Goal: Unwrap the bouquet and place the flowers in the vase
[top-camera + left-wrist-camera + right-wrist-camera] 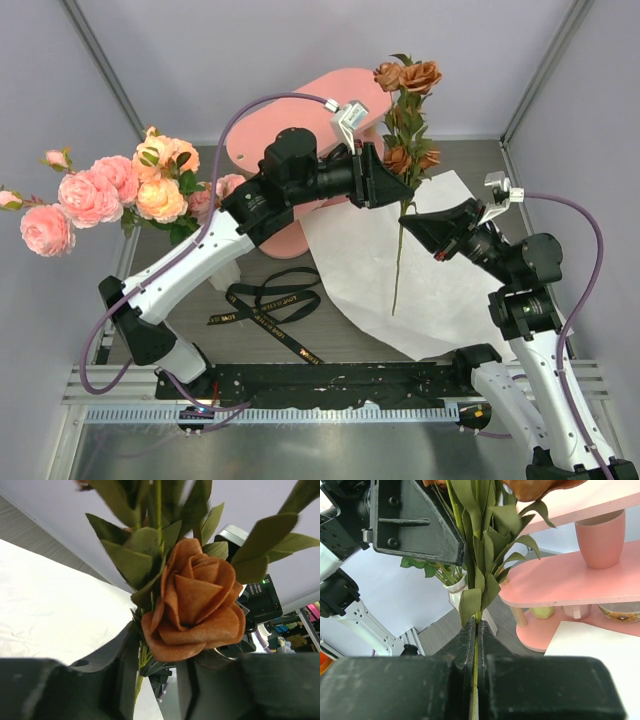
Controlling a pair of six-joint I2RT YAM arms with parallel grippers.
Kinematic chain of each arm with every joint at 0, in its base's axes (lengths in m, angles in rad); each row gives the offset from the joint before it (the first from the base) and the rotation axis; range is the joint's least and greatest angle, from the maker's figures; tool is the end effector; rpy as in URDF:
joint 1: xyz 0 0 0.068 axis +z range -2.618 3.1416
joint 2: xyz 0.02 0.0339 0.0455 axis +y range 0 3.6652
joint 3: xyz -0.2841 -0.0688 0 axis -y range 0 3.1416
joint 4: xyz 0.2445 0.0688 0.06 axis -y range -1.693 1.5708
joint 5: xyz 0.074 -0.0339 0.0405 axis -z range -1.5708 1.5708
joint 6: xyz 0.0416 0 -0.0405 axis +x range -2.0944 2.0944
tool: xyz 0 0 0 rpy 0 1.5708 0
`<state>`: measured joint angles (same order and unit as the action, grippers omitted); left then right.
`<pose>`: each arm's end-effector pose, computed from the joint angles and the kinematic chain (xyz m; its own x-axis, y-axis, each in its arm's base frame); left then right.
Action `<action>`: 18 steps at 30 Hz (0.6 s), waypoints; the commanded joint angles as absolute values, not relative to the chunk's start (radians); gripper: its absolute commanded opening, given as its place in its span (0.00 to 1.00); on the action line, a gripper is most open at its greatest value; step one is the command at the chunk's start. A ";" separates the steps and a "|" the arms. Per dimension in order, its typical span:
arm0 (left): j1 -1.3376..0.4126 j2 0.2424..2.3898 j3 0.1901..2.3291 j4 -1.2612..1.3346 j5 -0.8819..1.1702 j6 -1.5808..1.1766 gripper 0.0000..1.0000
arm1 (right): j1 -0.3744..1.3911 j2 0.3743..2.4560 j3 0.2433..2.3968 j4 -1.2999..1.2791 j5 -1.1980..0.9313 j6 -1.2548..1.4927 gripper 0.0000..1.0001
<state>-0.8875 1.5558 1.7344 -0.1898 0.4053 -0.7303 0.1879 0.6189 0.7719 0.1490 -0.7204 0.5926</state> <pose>0.2132 -0.2879 0.4988 -0.6467 -0.1766 -0.7420 0.7116 0.2103 -0.6703 0.1143 0.0497 0.4062 -0.1816 0.3927 -0.9015 -0.7929 0.4838 0.3705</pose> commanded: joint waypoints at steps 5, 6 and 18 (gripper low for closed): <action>-0.874 1.560 1.778 -0.095 0.446 -0.730 0.10 | 0.193 0.640 0.770 0.173 -0.742 0.583 0.01; -0.874 1.560 1.779 -0.098 0.448 -0.720 0.03 | 0.195 0.643 0.770 0.158 -0.723 0.583 0.04; -0.874 1.407 1.695 -0.219 0.319 -0.456 0.00 | 0.193 0.635 0.796 -0.035 -0.443 0.485 0.57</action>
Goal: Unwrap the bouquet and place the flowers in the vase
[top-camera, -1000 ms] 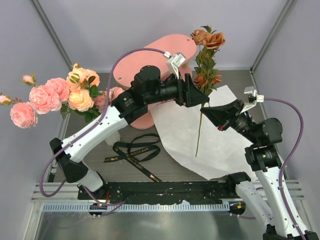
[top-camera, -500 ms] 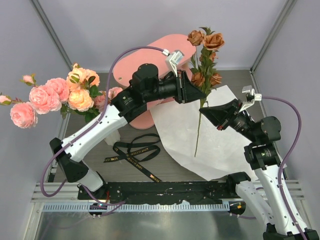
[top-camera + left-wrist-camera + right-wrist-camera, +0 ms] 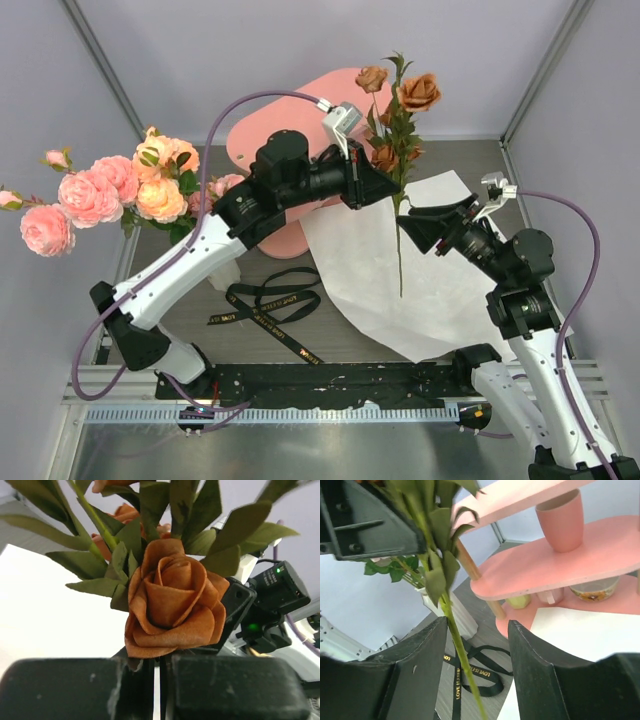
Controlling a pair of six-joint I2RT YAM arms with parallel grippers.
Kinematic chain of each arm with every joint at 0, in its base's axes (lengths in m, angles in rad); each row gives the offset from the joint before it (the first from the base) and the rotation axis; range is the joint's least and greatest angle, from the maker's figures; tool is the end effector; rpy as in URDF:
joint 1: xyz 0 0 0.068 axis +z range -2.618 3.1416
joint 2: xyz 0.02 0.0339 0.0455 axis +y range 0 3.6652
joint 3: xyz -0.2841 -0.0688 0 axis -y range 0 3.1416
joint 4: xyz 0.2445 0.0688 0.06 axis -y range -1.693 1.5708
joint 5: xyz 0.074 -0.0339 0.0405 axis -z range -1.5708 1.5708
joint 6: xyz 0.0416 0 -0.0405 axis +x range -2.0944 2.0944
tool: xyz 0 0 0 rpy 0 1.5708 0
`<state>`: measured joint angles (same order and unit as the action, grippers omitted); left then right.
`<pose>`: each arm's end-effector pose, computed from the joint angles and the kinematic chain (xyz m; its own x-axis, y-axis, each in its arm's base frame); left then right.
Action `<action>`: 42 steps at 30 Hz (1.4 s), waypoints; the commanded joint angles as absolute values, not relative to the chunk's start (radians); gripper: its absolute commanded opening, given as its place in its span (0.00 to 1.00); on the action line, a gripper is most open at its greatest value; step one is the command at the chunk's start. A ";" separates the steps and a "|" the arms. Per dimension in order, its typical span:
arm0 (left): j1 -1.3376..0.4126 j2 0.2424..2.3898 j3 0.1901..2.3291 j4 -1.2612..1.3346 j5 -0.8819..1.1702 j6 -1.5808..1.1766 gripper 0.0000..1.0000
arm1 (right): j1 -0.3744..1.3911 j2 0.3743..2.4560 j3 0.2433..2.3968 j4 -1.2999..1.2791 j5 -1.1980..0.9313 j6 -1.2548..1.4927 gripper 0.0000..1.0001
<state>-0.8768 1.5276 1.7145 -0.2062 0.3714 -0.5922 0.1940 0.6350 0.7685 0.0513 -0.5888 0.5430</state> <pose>0.2120 -0.2784 0.4995 -0.5396 -0.1647 -0.8257 0.7800 0.2714 -0.5639 0.1254 0.0482 0.3940 -0.2053 0.3976 -0.8943 -0.6890 0.5902 0.4205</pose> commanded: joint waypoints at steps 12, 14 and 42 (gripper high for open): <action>-0.874 1.089 1.597 -0.390 0.089 -0.046 0.00 | 0.193 0.670 0.769 -0.054 -0.387 0.477 0.57; -0.874 1.043 1.571 -0.388 0.045 -0.006 0.00 | 0.193 0.679 0.765 -0.057 -0.388 0.479 0.57; -0.874 0.672 1.456 -0.555 -0.179 0.331 0.00 | 0.192 0.684 0.735 -0.077 -0.384 0.499 0.57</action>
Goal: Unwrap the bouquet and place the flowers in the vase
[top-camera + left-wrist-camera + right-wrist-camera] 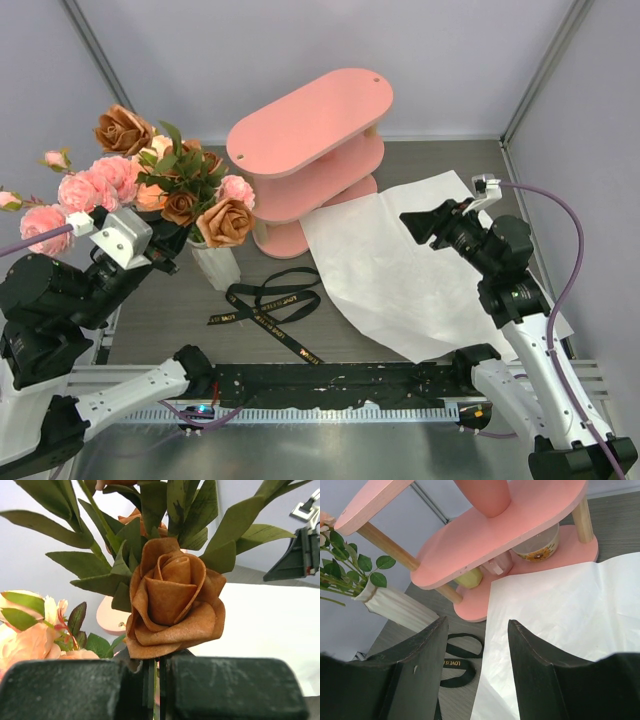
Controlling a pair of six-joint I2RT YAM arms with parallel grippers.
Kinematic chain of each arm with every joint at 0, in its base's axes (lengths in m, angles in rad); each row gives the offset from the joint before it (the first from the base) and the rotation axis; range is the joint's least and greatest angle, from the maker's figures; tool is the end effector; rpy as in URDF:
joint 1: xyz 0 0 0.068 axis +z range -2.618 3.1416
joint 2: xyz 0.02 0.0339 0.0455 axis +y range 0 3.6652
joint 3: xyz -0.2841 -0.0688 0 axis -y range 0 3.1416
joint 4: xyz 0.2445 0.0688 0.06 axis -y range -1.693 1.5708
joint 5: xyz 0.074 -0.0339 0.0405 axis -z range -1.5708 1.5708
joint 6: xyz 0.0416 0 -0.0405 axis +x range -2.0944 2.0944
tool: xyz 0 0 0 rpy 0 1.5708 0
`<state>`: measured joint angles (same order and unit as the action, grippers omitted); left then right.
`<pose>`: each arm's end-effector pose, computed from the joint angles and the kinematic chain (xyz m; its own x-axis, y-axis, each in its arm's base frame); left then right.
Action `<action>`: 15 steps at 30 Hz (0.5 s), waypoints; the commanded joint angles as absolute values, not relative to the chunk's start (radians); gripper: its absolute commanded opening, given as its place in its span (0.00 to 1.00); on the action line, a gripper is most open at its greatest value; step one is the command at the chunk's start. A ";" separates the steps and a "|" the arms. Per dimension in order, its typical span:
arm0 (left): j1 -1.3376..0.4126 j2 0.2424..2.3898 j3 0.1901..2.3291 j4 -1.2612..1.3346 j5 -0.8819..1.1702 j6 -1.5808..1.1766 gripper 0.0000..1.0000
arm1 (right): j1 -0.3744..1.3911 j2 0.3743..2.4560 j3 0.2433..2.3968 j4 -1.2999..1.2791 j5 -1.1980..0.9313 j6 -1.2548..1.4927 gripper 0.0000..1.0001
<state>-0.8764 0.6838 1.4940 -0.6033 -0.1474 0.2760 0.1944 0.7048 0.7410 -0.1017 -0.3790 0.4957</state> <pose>0.0287 -0.0249 0.5351 0.3086 0.0507 -0.9499 0.6070 0.7583 0.2377 0.1522 0.0457 0.3590 -0.3142 0.3885 -0.8662 -0.4460 0.7451 0.4959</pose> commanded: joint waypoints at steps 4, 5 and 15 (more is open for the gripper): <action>-0.874 0.681 1.451 -0.569 -0.205 0.359 0.00 | 0.193 0.677 0.733 -0.084 -0.380 0.494 0.57; -0.874 0.683 1.445 -0.568 -0.210 0.364 0.00 | 0.193 0.675 0.733 -0.086 -0.380 0.492 0.57; -0.874 0.643 1.345 -0.433 -0.264 0.406 0.00 | 0.192 0.677 0.733 -0.091 -0.379 0.489 0.57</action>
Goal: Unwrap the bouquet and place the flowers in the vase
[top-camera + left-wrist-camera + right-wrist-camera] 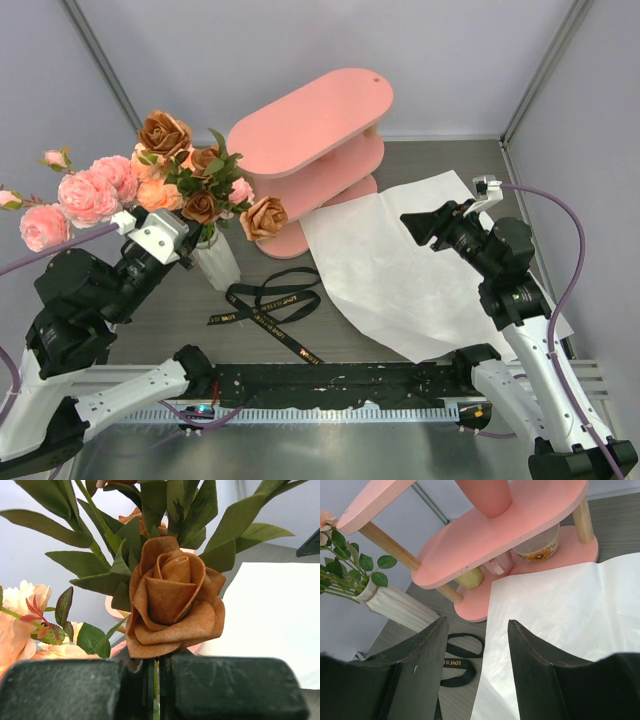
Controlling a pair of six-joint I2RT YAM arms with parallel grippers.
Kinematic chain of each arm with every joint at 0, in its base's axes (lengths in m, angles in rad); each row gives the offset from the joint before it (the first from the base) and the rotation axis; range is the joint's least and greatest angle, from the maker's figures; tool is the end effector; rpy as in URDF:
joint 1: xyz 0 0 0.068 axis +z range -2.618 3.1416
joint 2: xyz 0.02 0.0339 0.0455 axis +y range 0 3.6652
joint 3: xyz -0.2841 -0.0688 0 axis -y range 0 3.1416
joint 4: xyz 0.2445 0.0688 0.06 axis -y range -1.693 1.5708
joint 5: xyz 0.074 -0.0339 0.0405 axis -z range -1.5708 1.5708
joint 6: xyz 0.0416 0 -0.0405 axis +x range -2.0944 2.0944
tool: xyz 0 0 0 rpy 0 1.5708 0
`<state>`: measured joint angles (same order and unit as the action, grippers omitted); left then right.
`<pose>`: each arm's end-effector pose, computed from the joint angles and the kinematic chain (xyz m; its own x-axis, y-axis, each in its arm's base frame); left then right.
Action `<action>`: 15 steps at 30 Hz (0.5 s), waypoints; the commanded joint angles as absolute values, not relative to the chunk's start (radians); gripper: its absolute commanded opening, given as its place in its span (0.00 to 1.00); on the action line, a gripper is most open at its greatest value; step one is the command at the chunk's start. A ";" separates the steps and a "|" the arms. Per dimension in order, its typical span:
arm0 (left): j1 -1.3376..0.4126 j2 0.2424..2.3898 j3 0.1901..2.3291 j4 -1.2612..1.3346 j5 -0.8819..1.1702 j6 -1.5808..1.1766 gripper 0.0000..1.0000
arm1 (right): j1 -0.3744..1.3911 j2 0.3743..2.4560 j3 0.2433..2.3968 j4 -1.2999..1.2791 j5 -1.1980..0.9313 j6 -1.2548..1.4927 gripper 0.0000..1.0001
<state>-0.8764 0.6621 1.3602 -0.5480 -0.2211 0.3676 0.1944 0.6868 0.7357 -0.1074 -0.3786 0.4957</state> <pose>0.0441 -0.0387 0.5084 0.3089 0.1770 -0.9345 0.5358 0.7794 0.3247 0.1482 0.0448 0.3589 -0.3080 0.3898 -0.8679 -0.4491 0.7446 0.4938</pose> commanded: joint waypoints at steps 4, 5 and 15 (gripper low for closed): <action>-0.874 0.637 1.350 -0.411 -0.259 0.410 0.00 | 0.193 0.673 0.733 -0.094 -0.377 0.489 0.57; -0.876 0.637 1.356 -0.411 -0.259 0.407 0.00 | 0.193 0.675 0.735 -0.095 -0.377 0.491 0.57; -0.874 0.638 1.407 -0.456 -0.267 0.407 0.00 | 0.193 0.678 0.736 -0.087 -0.379 0.497 0.57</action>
<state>-0.8764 0.6449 1.3685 -0.4843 -0.2470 0.3866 0.1944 0.6868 0.7353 -0.1112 -0.3786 0.4957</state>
